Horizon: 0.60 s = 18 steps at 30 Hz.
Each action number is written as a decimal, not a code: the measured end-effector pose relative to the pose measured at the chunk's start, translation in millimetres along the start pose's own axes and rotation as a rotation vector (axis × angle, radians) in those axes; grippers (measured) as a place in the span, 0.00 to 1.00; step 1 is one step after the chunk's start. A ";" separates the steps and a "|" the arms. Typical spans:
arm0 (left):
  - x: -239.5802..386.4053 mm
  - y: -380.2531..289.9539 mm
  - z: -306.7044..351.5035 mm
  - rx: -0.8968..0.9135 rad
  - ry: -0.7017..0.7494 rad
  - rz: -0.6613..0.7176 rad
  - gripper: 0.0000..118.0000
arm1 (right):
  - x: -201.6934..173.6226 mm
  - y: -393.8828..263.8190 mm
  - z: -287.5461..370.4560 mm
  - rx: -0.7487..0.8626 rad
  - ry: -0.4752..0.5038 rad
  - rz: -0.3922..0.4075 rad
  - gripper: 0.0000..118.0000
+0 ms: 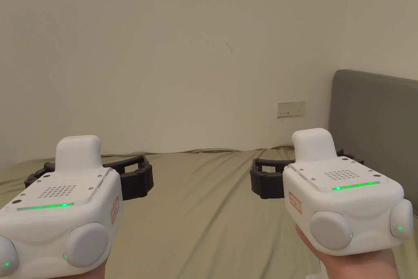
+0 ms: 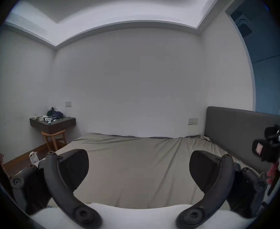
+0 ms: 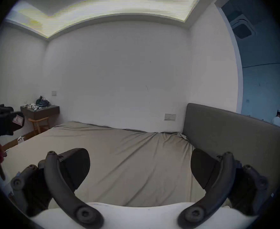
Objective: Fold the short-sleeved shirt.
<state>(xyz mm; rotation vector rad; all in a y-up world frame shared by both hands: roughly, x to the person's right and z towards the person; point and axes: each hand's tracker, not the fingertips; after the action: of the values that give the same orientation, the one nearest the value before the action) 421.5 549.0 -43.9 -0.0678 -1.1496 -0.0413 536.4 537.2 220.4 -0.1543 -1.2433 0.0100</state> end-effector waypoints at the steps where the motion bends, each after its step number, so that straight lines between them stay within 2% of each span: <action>1: 1.8 1.1 1.7 0.001 -0.002 -0.001 1.00 | 0.6 -0.6 0.5 -0.005 0.010 -0.012 1.00; 4: 3.2 -1.2 -2.5 -0.004 0.001 -0.038 1.00 | 2.8 -1.1 -1.6 -0.028 0.042 -0.083 1.00; 7: 5.7 -2.7 -1.8 0.006 0.003 -0.064 1.00 | 3.8 -1.2 -0.8 -0.027 0.036 -0.092 1.00; 10: 2.6 -2.6 -3.3 0.000 -0.013 -0.052 1.00 | -4.1 -0.5 -1.4 -0.034 -0.126 -0.047 1.00; 11: 2.9 -2.1 -3.9 -0.003 -0.013 -0.054 1.00 | -5.4 -2.2 0.0 -0.015 -0.142 -0.039 1.00; 13: 2.1 -2.5 -4.1 0.000 -0.011 -0.055 1.00 | -4.0 -4.5 3.5 0.014 -0.074 -0.018 1.00; 15: 2.8 -2.2 -3.4 0.001 -0.009 -0.055 1.00 | -1.7 -5.3 6.6 0.026 -0.002 -0.041 1.00; 18: 5.4 -4.4 -4.6 0.003 0.001 -0.067 1.00 | -5.5 -4.9 9.1 0.032 -0.003 -0.032 1.00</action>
<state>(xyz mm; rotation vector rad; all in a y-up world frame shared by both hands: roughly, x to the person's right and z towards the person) 427.6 544.3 -40.7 -0.0266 -1.1503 -0.0995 525.6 532.8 218.7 -0.1068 -1.2475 0.0026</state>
